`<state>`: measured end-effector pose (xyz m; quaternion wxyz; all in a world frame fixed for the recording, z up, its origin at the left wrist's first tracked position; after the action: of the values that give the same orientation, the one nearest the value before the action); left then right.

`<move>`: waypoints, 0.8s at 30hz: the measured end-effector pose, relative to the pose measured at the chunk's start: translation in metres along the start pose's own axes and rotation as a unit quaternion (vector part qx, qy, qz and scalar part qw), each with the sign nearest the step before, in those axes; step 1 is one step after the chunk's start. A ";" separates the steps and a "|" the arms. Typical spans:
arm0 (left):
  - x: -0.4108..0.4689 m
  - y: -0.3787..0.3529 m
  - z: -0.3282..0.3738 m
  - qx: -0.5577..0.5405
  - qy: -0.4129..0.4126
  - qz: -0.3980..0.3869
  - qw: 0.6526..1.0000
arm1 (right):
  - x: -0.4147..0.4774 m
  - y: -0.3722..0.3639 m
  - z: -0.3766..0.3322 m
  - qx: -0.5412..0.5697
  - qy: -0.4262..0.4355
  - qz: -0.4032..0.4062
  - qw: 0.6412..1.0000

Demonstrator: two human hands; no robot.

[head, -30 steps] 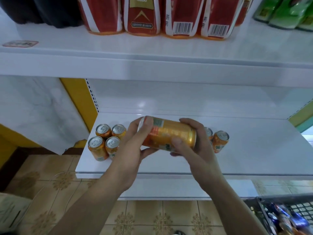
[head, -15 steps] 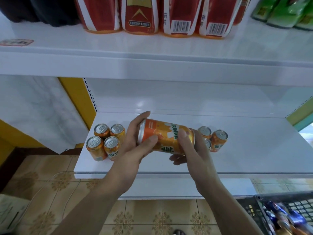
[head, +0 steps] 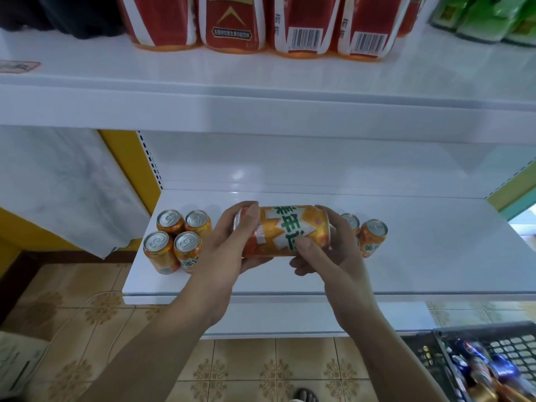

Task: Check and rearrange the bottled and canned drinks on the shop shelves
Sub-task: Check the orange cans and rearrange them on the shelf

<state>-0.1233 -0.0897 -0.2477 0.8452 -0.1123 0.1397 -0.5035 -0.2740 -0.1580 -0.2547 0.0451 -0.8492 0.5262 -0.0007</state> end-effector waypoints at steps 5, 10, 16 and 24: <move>-0.006 -0.006 -0.003 0.061 -0.030 -0.059 0.996 | 0.003 0.006 0.014 0.060 -0.126 0.068 0.988; -0.005 -0.018 -0.014 0.135 -0.077 -0.118 0.981 | 0.002 0.008 0.033 0.113 -0.269 0.031 0.956; 0.008 -0.045 -0.033 0.185 -0.082 -0.143 0.969 | -0.001 0.040 0.050 0.144 -0.297 0.038 0.943; 0.037 -0.082 -0.117 0.364 0.033 -0.146 0.919 | 0.011 0.172 0.044 -0.295 -0.184 0.170 0.922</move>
<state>-0.2151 -0.1664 -0.3349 0.7395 0.2008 -0.0439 -0.6409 -0.4206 -0.2403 -0.3118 -0.1119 -0.7073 0.6212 0.3184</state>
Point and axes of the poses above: each hand's wrist, its own x-axis towards the middle knuckle, its own y-axis out of the back of the hand, z = x × y, the point moved 6 cm from there along x, towards the middle knuckle, and after that the axes turned 3 degrees about -x, right-handed, at the moved point
